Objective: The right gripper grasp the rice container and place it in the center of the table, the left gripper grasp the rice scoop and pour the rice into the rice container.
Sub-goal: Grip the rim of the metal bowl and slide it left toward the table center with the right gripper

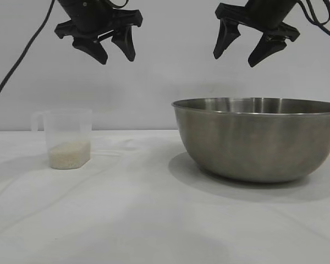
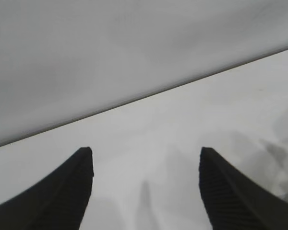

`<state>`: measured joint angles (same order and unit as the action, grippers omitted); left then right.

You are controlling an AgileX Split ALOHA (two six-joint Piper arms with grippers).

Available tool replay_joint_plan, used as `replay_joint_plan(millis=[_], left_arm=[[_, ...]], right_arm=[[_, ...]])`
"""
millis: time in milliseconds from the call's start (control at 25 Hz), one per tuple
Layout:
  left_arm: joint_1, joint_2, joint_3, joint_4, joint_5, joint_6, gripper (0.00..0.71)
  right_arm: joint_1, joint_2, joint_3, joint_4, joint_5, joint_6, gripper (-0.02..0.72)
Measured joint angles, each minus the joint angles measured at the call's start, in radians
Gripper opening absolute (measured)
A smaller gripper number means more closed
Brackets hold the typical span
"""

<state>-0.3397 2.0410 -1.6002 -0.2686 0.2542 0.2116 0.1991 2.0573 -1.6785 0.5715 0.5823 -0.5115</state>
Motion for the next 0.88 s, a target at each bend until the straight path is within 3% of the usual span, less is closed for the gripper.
replay_joint_plan(millis=[600, 880], left_arm=[[0.0, 0.0, 0.0, 0.0, 0.0, 0.0, 0.452], [0.0, -0.018, -0.002, 0.0, 0.008, 0.0, 0.452]], right_arm=[[0.0, 0.0, 0.0, 0.0, 0.007, 0.0, 0.552], [0.0, -0.008, 0.0, -0.015, 0.09, 0.0, 0.552]])
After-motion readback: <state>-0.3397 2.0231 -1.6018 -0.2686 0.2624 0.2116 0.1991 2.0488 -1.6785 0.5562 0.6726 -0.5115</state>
